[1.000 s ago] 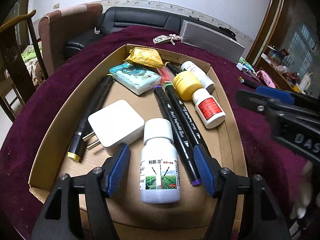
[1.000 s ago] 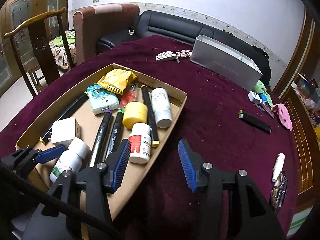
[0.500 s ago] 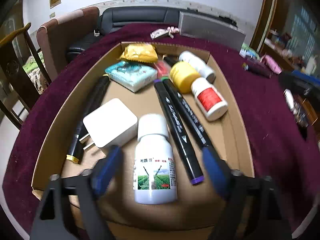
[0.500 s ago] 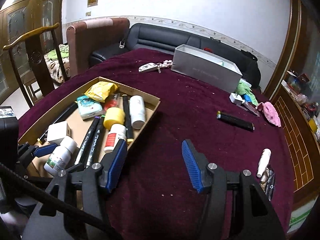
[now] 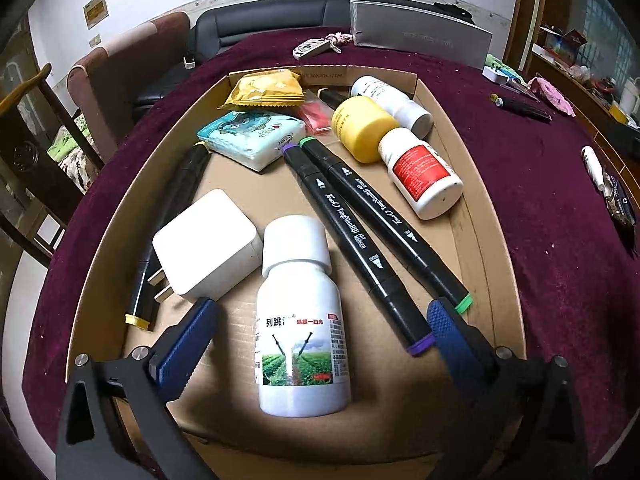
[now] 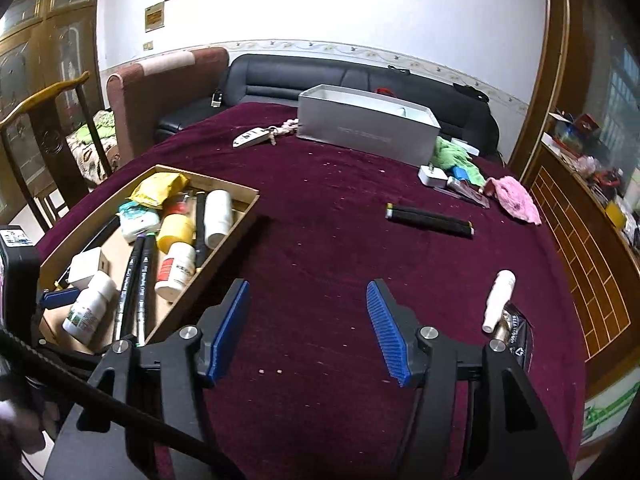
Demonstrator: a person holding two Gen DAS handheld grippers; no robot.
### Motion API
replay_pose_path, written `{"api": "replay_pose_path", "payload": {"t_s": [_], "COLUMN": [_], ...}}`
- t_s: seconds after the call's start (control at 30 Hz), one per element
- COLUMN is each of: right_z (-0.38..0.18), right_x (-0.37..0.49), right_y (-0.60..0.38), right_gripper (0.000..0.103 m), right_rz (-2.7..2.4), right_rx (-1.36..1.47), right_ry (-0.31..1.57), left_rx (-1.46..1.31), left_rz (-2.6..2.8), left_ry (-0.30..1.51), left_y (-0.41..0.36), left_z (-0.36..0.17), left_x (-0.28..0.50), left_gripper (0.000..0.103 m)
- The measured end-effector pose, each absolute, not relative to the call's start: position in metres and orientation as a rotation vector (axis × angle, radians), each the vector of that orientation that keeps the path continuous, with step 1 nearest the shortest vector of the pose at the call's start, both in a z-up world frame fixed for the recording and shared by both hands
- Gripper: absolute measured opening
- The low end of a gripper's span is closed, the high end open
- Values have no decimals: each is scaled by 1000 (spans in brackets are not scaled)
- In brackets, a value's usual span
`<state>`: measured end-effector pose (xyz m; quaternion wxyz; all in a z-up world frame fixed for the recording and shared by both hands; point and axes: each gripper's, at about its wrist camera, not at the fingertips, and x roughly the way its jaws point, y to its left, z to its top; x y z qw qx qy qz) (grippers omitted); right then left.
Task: Organize objects
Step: 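Move both open grippers back toward the spray bottle and black snack bag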
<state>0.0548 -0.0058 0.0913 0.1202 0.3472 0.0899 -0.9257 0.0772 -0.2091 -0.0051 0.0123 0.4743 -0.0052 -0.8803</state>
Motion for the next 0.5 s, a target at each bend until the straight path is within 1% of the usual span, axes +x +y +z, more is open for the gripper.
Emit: {"api": "replay_pose_path", "payload": {"t_s": [0.37, 0.43, 0.5], "right_z": [91, 91, 92], "right_x": [49, 48, 48], "right_y": [27, 33, 40], "right_gripper": [60, 60, 60], "right_rz": [-2742, -2750, -2763], "right_rx": [1016, 1016, 1016], "right_ry": [202, 198, 198], "left_rx": [1483, 1497, 1521], "left_rz": [-2724, -2714, -2741], "left_ry": [4, 51, 200], "left_y": [-207, -208, -211], "left_z": [-4, -2, 4], "left_x": [76, 76, 80], "left_gripper": [101, 101, 101]}}
